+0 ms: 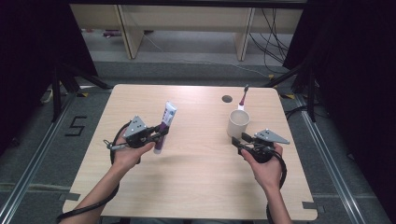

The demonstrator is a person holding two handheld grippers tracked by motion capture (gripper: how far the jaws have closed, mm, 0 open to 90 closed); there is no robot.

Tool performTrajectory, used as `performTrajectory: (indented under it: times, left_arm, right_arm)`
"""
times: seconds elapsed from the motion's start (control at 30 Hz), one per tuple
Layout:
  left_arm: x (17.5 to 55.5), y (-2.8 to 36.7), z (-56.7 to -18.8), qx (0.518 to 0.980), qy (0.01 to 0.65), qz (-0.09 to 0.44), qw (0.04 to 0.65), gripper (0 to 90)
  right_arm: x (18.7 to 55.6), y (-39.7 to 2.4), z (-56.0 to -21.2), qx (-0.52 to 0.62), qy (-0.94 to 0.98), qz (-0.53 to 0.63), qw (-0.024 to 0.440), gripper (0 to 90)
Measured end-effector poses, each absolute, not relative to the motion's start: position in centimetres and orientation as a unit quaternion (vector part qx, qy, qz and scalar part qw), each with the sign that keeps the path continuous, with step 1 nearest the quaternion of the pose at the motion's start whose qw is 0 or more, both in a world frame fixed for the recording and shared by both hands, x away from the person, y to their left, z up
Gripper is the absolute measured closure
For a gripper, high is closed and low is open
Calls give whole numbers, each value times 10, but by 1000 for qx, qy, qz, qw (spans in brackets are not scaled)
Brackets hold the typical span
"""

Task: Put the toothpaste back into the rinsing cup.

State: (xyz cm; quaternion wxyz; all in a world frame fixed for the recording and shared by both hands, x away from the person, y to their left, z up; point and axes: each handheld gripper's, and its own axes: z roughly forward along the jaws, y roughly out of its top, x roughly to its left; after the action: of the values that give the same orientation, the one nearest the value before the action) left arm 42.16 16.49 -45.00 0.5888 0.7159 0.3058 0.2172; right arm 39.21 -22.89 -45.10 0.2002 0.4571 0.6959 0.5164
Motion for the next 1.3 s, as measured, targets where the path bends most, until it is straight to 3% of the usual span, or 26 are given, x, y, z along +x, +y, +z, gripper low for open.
performTrajectory:
  times: [0.37,0.9,1.1,1.3]
  left_arm:
    - [415,147,-451,695,277,227,623,760]
    - [413,114,-450,696,257,216,635,759]
    - [411,104,-451,697,254,208,638,759]
    - [409,94,-451,696,254,199,641,759]
  right_arm:
    - [388,-182,-424,383,694,588,164,458]
    - [403,-132,-403,340,689,618,166,377]
    - [407,-123,-403,333,688,621,174,387]
    - [409,-120,-404,329,691,621,168,485]
